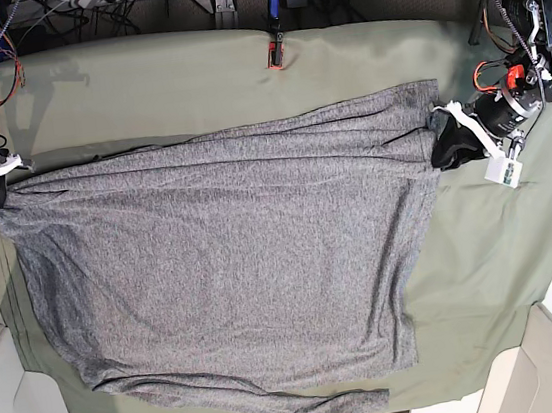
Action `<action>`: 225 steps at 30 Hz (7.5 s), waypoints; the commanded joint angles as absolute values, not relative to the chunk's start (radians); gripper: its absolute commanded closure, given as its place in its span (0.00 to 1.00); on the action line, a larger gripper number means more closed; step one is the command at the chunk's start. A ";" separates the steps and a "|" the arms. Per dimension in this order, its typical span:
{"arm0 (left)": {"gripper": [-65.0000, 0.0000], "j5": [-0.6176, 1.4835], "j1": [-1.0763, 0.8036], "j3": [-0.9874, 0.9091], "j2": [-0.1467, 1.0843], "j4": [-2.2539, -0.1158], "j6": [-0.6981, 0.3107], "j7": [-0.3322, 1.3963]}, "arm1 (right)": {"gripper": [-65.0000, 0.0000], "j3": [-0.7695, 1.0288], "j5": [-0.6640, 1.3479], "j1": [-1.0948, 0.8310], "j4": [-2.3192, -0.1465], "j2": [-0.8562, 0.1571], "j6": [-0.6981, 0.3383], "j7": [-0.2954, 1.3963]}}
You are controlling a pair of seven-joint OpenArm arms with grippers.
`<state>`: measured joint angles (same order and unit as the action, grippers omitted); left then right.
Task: Fold the T-shirt properly
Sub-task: 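Pull the grasped edge away from the arms, folding it over the shirt, then drag the folded edge further across the shirt with both grippers, then release the shirt and lift both grippers away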
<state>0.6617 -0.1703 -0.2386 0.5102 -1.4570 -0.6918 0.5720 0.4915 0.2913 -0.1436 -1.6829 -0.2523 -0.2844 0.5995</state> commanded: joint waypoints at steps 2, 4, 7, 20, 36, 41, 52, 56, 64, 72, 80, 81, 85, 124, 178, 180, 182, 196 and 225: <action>0.47 0.684 -0.167 -0.264 0.533 -1.462 -0.698 0.588 | 1.00 0.499 0.296 -0.133 -1.698 -0.268 -0.286 0.577; 0.44 0.761 -0.170 -0.306 0.539 -1.472 -0.698 0.706 | 1.00 0.498 0.296 -0.133 -1.698 -0.269 -0.285 0.577; 0.44 0.908 -0.215 -0.402 0.550 -1.529 -0.698 0.831 | 1.00 0.498 0.295 -0.141 -1.698 -0.269 -0.285 0.580; 0.44 0.976 -0.416 -0.489 0.453 -1.652 -0.698 0.852 | 1.00 0.498 0.337 -0.142 -1.698 -0.268 -0.285 0.588; 0.45 0.810 -0.388 -0.311 0.432 -1.571 -0.698 0.733 | 1.00 0.498 0.337 -0.142 -1.698 -0.268 -0.285 0.588; 0.59 0.811 -0.389 -0.306 0.432 -1.571 -0.698 0.746 | 1.00 0.498 0.337 -0.142 -1.698 -0.268 -0.285 0.599; 1.00 0.828 -0.388 -0.364 0.455 -1.679 -0.698 0.768 | 1.00 0.498 0.336 -0.141 -1.698 -0.269 -0.298 0.591; 1.00 0.834 -0.384 -0.444 0.455 -1.754 -0.698 0.768 | 1.00 0.498 0.337 -0.133 -1.698 -0.269 -0.295 0.568; 1.00 0.833 -0.352 -0.464 0.520 -1.761 -0.698 0.767 | 1.00 0.498 0.325 -0.031 -1.694 -0.269 -0.295 0.593; 1.00 0.833 -0.222 -0.434 0.574 -1.689 -0.698 0.768 | 1.00 0.498 0.297 0.074 -1.560 -0.269 -0.296 0.604; 1.00 0.788 -0.024 -0.279 0.580 -1.509 -0.698 0.766 | 1.00 0.498 0.295 0.141 -1.467 -0.269 -0.319 0.603; 1.00 0.783 0.009 -0.262 0.580 -1.476 -0.698 0.767 | 1.00 0.498 0.295 0.149 -1.461 -0.269 -0.319 0.603; 1.00 0.784 0.121 -0.220 0.579 -1.361 -0.698 0.767 | 1.00 0.498 0.295 0.178 -1.441 -0.270 -0.319 0.602; 0.65 1.111 0.029 -0.289 0.551 -1.346 -0.698 0.977 | 0.47 0.700 0.522 0.188 -1.451 -0.265 -0.345 0.727; 1.00 0.569 0.218 -0.257 0.353 -1.081 -0.698 0.525 | 1.00 0.610 0.442 0.291 -1.105 -0.138 -0.424 0.486; 1.00 0.579 0.214 -0.266 0.362 -1.116 -0.698 0.559 | 1.00 0.611 0.445 0.290 -1.119 -0.138 -0.449 0.496; 1.00 0.607 0.200 -0.268 0.377 -1.170 -0.698 0.597 | 1.00 0.611 0.467 0.285 -1.158 -0.138 -0.449 0.553; 1.00 0.795 -0.117 -0.422 0.508 -1.555 -0.698 0.785 | 1.00 0.624 0.605 0.031 -1.583 -0.202 -0.441 0.764; 0.98 0.858 -0.465 -0.608 0.467 -1.625 -0.698 0.738 | 1.00 0.689 0.722 -0.312 -1.610 -0.241 -0.498 0.770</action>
<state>0.8562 -0.4683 -0.5945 0.4427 -1.6146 -0.7044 0.7670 0.6739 0.7284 -0.3161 -1.5932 -0.2188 -0.5056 0.8085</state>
